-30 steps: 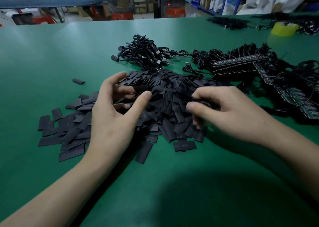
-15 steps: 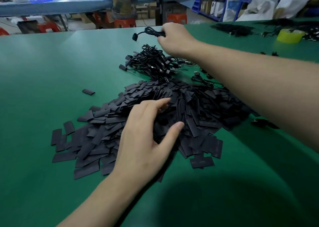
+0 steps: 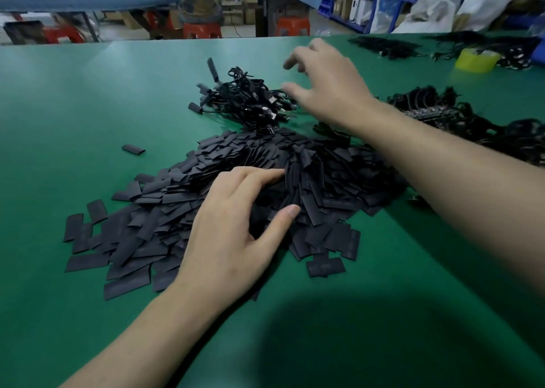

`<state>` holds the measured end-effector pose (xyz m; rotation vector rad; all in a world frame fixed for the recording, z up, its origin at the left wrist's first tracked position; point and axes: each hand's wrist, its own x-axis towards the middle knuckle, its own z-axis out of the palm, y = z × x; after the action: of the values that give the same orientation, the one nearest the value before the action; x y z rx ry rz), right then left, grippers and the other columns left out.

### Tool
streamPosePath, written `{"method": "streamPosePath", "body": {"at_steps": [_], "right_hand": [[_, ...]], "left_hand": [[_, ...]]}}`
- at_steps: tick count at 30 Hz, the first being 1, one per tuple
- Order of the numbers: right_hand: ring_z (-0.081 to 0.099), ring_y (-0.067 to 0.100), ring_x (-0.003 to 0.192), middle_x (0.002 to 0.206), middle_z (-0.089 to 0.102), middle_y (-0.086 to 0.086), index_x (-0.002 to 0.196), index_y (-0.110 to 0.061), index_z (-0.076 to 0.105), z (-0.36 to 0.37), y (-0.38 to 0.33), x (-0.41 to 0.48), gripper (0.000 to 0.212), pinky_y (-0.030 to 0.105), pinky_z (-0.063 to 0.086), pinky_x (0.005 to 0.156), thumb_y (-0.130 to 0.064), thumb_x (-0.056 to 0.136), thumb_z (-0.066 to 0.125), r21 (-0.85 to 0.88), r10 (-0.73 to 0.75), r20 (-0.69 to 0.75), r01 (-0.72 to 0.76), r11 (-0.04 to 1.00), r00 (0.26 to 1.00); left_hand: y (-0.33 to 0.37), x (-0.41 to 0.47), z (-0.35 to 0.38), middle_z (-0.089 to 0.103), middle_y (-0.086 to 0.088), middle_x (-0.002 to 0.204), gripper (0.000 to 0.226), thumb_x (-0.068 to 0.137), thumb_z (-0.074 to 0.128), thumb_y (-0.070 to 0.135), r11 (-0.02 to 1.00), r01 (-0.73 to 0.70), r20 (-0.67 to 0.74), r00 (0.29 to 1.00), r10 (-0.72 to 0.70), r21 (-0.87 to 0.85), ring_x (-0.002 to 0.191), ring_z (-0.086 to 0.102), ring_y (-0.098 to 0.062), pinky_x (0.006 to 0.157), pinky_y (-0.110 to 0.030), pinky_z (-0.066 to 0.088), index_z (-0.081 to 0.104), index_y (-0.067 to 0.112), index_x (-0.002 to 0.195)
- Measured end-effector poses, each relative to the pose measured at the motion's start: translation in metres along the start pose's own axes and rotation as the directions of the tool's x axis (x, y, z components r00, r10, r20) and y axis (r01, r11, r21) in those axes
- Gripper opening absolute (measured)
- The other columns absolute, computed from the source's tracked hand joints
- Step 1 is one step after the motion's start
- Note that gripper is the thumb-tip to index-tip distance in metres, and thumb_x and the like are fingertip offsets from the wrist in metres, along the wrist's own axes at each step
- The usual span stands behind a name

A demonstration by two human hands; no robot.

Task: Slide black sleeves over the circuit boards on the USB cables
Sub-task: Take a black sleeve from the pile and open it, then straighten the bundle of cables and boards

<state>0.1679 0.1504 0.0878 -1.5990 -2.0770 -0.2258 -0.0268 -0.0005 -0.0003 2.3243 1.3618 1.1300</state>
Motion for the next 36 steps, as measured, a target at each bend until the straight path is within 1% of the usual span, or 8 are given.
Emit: {"method": "streamPosePath", "body": {"at_steps": [5, 9, 13, 18, 22, 26, 30, 36], "right_hand": [[0.058, 0.026, 0.095, 0.096, 0.057, 0.004, 0.107, -0.015, 0.075, -0.031, 0.077, -0.065, 0.024, 0.037, 0.046, 0.083, -0.035, 0.099, 0.066, -0.085, 0.197, 0.065, -0.191, 0.978, 0.978], [0.055, 0.032, 0.113, 0.111, 0.062, 0.01, 0.111, -0.018, 0.075, -0.034, 0.092, -0.085, 0.023, 0.051, 0.046, 0.098, -0.035, 0.1, 0.065, -0.188, 0.166, 0.171, -0.134, 0.973, 0.971], [0.051, 0.031, 0.119, 0.117, 0.062, 0.009, 0.113, -0.022, 0.076, -0.025, 0.082, -0.07, 0.025, 0.049, 0.041, 0.1, -0.039, 0.099, 0.064, -0.248, 0.082, 0.167, -0.038, 0.968, 0.982], [0.055, 0.033, 0.115, 0.11, 0.065, 0.01, 0.108, -0.01, 0.074, 0.004, 0.069, -0.039, 0.038, 0.05, 0.039, 0.103, -0.044, 0.1, 0.061, -0.358, 0.137, 0.331, -0.01, 0.934, 0.933], [0.059, 0.035, 0.11, 0.095, 0.063, 0.009, 0.104, -0.007, 0.071, 0.016, 0.072, -0.025, 0.029, 0.052, 0.035, 0.107, -0.036, 0.097, 0.067, -0.42, 0.193, 0.371, -0.02, 0.907, 0.908], [0.063, 0.033, 0.103, 0.099, 0.07, 0.007, 0.104, -0.011, 0.073, 0.014, 0.071, -0.022, 0.022, 0.052, 0.036, 0.108, -0.031, 0.096, 0.069, -0.378, 0.198, 0.331, -0.062, 0.924, 0.923], [0.068, 0.022, 0.1, 0.11, 0.076, 0.002, 0.112, -0.015, 0.077, -0.009, 0.07, -0.03, 0.029, 0.041, 0.054, 0.096, -0.037, 0.097, 0.067, -0.151, 0.148, 0.435, -0.09, 0.984, 0.888], [0.066, 0.017, 0.095, 0.108, 0.076, 0.004, 0.11, -0.017, 0.078, -0.073, 0.097, -0.048, 0.018, 0.034, 0.053, 0.091, -0.024, 0.096, 0.068, -0.133, 0.223, 0.183, -0.201, 0.971, 0.957]], "left_hand": [[0.003, 0.001, 0.002, 0.058, 0.013, 0.123, 0.045, 0.094, 0.06, 0.047, 0.999, -0.009, 0.032, 0.999, 0.008, 0.043, 0.121, 0.05, -0.008, 0.101, -0.018, 0.036, 0.064, 0.022, 0.132], [0.002, 0.001, 0.003, 0.059, 0.013, 0.121, 0.043, 0.094, 0.059, 0.048, 0.999, -0.016, 0.038, 0.999, 0.014, 0.05, 0.119, 0.051, -0.01, 0.098, -0.019, 0.036, 0.065, 0.024, 0.13], [0.002, 0.001, 0.002, 0.059, 0.014, 0.12, 0.041, 0.093, 0.06, 0.047, 0.999, -0.015, 0.036, 0.999, 0.013, 0.043, 0.118, 0.052, -0.009, 0.098, -0.019, 0.037, 0.067, 0.024, 0.127], [0.002, 0.0, 0.001, 0.06, 0.014, 0.118, 0.04, 0.093, 0.059, 0.048, 0.999, -0.006, 0.052, 0.999, 0.004, 0.038, 0.115, 0.053, -0.008, 0.097, -0.018, 0.037, 0.067, 0.025, 0.126], [0.003, 0.0, -0.001, 0.061, 0.013, 0.117, 0.04, 0.094, 0.059, 0.047, 0.999, -0.004, 0.062, 0.998, 0.002, 0.033, 0.113, 0.053, -0.009, 0.096, -0.019, 0.037, 0.068, 0.024, 0.125], [0.003, 0.001, -0.001, 0.061, 0.012, 0.116, 0.039, 0.094, 0.059, 0.045, 1.0, -0.006, 0.067, 0.998, 0.004, 0.029, 0.113, 0.053, -0.008, 0.096, -0.019, 0.037, 0.068, 0.023, 0.125], [0.002, 0.001, -0.001, 0.061, 0.014, 0.116, 0.038, 0.094, 0.059, 0.045, 0.999, -0.009, 0.071, 0.997, 0.007, 0.034, 0.112, 0.053, -0.007, 0.096, -0.017, 0.036, 0.068, 0.024, 0.125], [0.005, -0.001, 0.0, 0.061, 0.013, 0.117, 0.037, 0.096, 0.058, 0.045, 0.997, -0.047, 0.068, 0.997, 0.043, 0.06, 0.113, 0.054, -0.01, 0.097, -0.02, 0.037, 0.068, 0.023, 0.124]]}}
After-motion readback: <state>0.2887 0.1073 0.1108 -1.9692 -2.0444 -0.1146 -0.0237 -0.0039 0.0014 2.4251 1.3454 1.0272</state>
